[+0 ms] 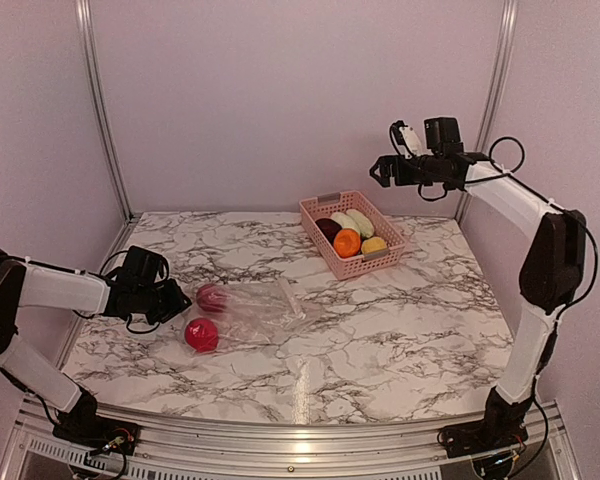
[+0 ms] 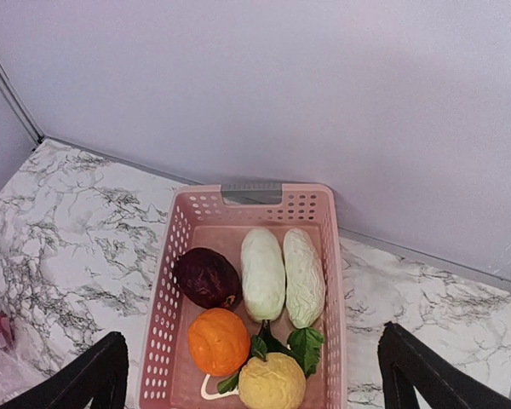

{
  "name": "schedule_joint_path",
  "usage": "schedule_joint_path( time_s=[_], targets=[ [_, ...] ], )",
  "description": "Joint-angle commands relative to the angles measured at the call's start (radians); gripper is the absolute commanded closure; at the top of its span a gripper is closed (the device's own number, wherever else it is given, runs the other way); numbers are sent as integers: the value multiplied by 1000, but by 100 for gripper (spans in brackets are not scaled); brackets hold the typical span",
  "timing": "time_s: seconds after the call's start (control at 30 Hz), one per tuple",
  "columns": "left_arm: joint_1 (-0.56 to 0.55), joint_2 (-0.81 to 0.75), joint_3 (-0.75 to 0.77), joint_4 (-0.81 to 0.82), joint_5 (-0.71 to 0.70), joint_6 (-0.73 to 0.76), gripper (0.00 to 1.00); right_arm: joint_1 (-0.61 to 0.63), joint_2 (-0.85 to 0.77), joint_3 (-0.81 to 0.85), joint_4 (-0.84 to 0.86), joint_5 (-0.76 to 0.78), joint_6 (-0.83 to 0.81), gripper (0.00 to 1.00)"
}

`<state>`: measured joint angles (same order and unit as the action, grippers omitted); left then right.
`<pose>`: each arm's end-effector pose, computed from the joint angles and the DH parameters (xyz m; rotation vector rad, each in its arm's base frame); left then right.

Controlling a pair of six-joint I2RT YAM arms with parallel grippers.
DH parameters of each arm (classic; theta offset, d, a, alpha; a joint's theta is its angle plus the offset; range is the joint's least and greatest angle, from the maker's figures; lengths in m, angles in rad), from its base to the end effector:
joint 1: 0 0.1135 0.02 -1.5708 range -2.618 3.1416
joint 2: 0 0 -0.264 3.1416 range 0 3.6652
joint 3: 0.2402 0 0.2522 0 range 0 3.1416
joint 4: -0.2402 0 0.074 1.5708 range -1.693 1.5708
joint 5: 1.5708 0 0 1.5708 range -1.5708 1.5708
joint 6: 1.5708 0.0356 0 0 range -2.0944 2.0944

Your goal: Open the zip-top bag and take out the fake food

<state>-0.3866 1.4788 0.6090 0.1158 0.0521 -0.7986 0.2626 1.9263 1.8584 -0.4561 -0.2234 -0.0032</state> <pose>0.2581 -0.1071 0.1529 -0.4675 2.3706 -0.6362 0.4369 0.1256 0.3498 -0.4130 2.0634 0.3903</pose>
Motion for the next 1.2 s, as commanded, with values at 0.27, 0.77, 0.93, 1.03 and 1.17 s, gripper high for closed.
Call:
schedule_joint_path(
  time_s=[0.27,0.77,0.93,1.03,1.17],
  targets=[
    [126,-38,32,-7,202,145,41,6,-171,-319,152,-465,179,11],
    [190,200,210,43,398,144,44,317,-80,-548,277,-540,357,55],
    [186,224,197,67,438,141,45,386,15,-539,273,-559,391,64],
    [175,235,192,83,459,144,45,416,53,-532,278,-562,402,66],
    [163,242,191,88,484,154,46,438,91,-524,310,-565,422,65]
  ],
)
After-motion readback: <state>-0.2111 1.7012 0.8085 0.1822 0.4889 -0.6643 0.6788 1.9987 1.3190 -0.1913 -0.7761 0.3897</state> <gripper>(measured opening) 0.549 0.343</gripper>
